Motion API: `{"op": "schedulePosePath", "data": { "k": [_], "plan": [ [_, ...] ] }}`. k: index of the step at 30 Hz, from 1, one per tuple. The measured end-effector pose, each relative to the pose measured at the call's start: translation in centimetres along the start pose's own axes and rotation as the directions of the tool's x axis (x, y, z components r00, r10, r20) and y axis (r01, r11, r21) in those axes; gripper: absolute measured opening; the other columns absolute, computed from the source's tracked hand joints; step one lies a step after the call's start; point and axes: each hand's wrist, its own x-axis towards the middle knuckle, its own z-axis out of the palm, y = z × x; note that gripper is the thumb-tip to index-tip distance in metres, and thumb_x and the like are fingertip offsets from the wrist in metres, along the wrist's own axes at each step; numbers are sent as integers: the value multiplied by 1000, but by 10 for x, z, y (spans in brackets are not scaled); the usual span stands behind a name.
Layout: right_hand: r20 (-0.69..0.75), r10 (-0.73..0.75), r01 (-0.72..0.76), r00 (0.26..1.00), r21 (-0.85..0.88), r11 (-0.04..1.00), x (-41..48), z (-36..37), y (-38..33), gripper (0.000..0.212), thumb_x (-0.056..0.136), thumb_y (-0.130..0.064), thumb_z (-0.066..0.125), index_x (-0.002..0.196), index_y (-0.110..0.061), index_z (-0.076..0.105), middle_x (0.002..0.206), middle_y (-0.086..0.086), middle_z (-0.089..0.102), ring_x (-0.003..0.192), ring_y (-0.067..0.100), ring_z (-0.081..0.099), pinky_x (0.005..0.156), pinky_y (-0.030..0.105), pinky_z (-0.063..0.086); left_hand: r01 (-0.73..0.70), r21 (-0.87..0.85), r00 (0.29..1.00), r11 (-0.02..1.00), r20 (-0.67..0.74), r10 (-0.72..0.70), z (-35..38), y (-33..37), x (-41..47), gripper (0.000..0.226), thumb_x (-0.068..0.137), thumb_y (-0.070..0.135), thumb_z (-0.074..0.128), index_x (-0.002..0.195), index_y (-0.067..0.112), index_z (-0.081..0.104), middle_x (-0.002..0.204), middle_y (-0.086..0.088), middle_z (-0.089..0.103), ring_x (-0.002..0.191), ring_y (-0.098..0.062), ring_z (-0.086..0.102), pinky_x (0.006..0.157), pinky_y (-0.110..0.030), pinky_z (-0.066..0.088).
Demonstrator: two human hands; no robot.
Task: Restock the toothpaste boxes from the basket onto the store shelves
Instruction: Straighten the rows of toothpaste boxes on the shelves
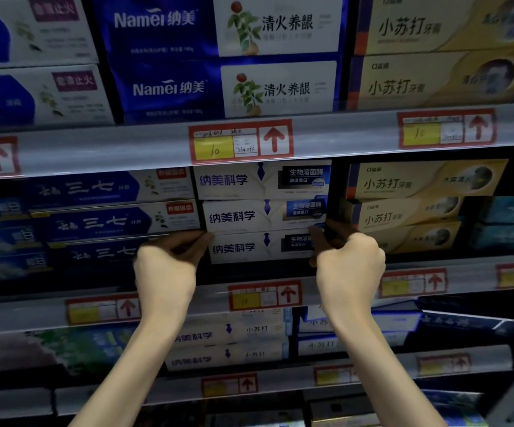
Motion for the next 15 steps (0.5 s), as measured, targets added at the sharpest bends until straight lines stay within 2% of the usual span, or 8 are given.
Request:
{"op": "schedulePosePath", "data": {
  "k": [5, 11, 15],
  "plan": [
    [-14, -4, 4, 1000, 43, 999, -1, 3, 4, 5, 85, 1, 70, 84, -2, 73, 71, 10, 69, 64, 30, 64, 56, 38, 56, -8, 0, 1000, 1000, -6, 8, 0, 0, -3, 14, 85, 22, 85, 99, 22, 83, 96, 11, 79, 96, -8, 72, 91, -29, 56],
    [-37, 15, -11, 999, 97, 995, 0, 6, 11, 21, 84, 3, 71, 64, -2, 66, 60, 10, 64, 51, 29, 56, 47, 26, 35, 10, 0, 1000, 1000, -20, -10, 0, 1, -4, 15, 85, 16, 85, 99, 19, 84, 95, 9, 79, 95, -7, 72, 94, -30, 57],
    [-46, 28, -23, 999, 115, 993, -1, 8, 14, 22, 79, 9, 67, 59, 1, 62, 57, 12, 63, 49, 33, 55, 44, 27, 34, 12, 2, 1000, 1000, -27, -12, 1, 1, -5, 14, 84, 15, 85, 98, 19, 84, 94, 9, 79, 94, -8, 73, 92, -29, 57]
  ]
}}
